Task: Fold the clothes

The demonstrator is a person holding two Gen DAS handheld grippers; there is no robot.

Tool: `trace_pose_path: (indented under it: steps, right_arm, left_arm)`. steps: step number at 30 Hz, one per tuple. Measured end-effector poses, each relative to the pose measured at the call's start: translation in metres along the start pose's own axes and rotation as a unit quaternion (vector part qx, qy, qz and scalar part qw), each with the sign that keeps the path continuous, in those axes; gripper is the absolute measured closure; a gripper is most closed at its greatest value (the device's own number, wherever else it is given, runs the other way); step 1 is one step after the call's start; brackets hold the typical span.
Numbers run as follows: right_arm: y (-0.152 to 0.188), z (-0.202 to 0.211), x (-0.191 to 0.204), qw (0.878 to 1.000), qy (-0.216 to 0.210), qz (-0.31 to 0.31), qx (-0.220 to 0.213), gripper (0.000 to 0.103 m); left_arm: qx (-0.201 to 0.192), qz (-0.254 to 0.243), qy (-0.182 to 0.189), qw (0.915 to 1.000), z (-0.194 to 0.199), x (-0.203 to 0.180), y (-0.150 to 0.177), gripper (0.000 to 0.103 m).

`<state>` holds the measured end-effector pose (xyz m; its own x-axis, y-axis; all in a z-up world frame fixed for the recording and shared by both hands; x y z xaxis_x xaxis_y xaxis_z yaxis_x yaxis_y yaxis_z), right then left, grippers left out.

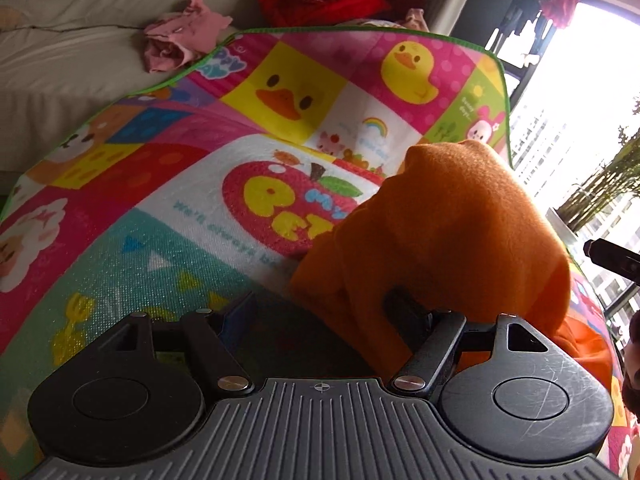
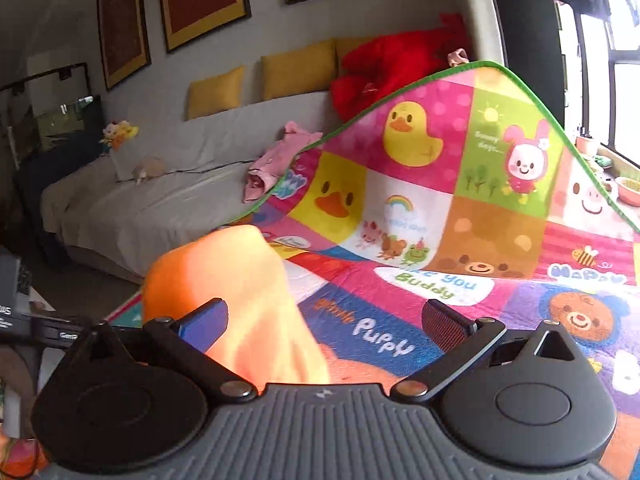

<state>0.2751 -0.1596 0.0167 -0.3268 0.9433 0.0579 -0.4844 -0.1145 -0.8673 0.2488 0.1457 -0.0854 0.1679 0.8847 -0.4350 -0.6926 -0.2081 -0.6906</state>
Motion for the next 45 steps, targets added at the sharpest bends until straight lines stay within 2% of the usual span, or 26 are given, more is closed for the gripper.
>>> trace_pose_path:
  steps: [4,7,9,12,15,18,20,21,24,26,28,33,36,39,43,45]
  right_arm:
    - [0.020,-0.042,0.021,0.998,0.027,0.037,0.033,0.000]
    - [0.038,-0.038,0.034,0.999,0.013,0.025,0.046,0.000]
    - [0.042,-0.032,0.038,0.998,0.021,0.044,0.040,0.000]
    - [0.044,-0.028,0.039,0.997,0.033,0.066,0.035,0.000]
    - [0.044,-0.028,0.040,0.996,0.038,0.079,0.029,0.000]
    - [0.046,-0.024,0.048,0.993,0.046,0.107,0.013,0.000]
    - [0.045,-0.016,0.052,0.990,0.055,0.134,-0.001,0.000]
    - [0.045,-0.012,0.055,0.987,0.059,0.147,-0.008,0.000]
    - [0.042,0.025,0.056,0.977,0.056,0.198,-0.056,0.000]
    - [0.046,0.050,0.059,0.966,0.043,0.240,-0.080,0.000]
    - [0.056,0.063,0.065,0.953,0.035,0.290,-0.081,0.000]
    - [0.083,0.047,0.095,0.915,0.085,0.381,-0.102,0.000]
    - [0.087,0.027,0.113,0.909,0.102,0.383,-0.131,0.000]
    - [0.079,0.029,0.120,0.900,0.160,0.355,-0.193,0.000]
    - [0.061,0.045,0.101,0.914,0.205,0.281,-0.209,0.000]
    - [0.060,0.050,0.092,0.923,0.194,0.275,-0.188,0.000]
  left_arm:
    - [0.003,-0.001,-0.008,1.0000,-0.002,0.000,-0.003,0.025]
    - [0.004,-0.010,-0.021,0.9997,0.000,0.001,-0.008,0.026]
    - [-0.001,-0.007,-0.021,0.9998,0.008,0.004,-0.014,0.026]
    - [-0.037,-0.010,-0.012,0.9992,0.034,0.001,-0.024,0.028]
    - [-0.079,-0.016,0.023,0.9965,0.062,-0.013,-0.037,0.028]
    - [-0.091,-0.040,0.074,0.9923,0.062,-0.045,-0.052,0.027]
    - [-0.074,-0.065,0.084,0.9916,0.043,-0.067,-0.058,0.027]
    - [-0.061,-0.080,0.073,0.9923,0.028,-0.075,-0.059,0.027]
    - [-0.033,-0.115,0.023,0.9925,-0.014,-0.085,-0.061,0.026]
    - [-0.025,-0.100,0.023,0.9944,-0.029,-0.076,-0.065,0.025]
    - [-0.019,-0.084,0.028,0.9959,-0.037,-0.067,-0.070,0.022]
    - [-0.009,-0.071,0.033,0.9969,-0.044,-0.056,-0.070,0.019]
    - [-0.011,-0.067,0.029,0.9973,-0.041,-0.052,-0.071,0.019]
    - [-0.013,-0.063,0.029,0.9975,-0.037,-0.046,-0.072,0.019]
    - [-0.014,-0.061,0.033,0.9974,-0.036,-0.045,-0.072,0.019]
    - [-0.015,-0.062,0.033,0.9974,-0.036,-0.045,-0.072,0.019]
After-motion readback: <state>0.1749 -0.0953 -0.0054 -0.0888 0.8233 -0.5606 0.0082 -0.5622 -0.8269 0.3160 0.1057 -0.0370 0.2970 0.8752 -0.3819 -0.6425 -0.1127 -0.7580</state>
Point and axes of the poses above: each gripper's, at about its wrist camera, not at the fingertips, and z roughly against the way its jaws point, x to its left, y to its underside, the point moved 2 cm from there along -z, roughly the way its jaws point, and after that the axes turned 6 degrees about y, right-handed, at the moved point
